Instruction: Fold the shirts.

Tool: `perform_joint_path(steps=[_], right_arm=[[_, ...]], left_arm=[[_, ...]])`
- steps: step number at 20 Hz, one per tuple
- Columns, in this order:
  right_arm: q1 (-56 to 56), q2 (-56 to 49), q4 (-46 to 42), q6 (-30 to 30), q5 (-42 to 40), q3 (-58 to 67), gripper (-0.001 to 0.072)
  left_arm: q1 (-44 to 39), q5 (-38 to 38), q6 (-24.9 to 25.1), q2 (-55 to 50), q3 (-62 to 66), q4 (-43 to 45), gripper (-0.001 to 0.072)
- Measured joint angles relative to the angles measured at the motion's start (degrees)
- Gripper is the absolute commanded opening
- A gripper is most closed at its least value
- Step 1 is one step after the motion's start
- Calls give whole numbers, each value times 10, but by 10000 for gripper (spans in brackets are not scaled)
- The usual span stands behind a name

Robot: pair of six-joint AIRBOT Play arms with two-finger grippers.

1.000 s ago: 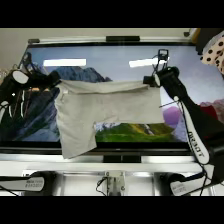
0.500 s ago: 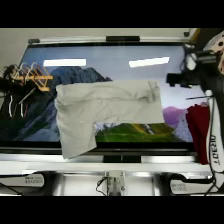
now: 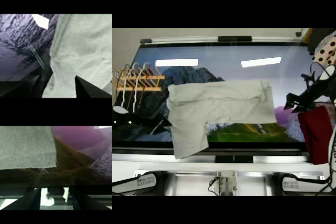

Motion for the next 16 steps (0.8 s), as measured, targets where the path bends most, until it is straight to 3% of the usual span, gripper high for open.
perform_joint_path(steps=[4, 6, 8, 12, 16], right_arm=[[-4, 1, 14, -5, -10, -9, 483], [-4, 0, 18, -6, -14, -10, 485], [-4, 0, 19, -8, -13, -12, 501], [-10, 1, 34, -16, -23, -60, 501], [-15, 0, 85, -34, -89, -141, 501]], left_arm=[[-28, 70, 13, 4, -32, -32, 435], [-44, 112, 12, 5, -39, -33, 160], [-55, 145, 6, 5, -42, -32, 35], [-62, 168, 3, 12, -44, -30, 34], [-63, 171, 15, 38, -45, -22, 34]])
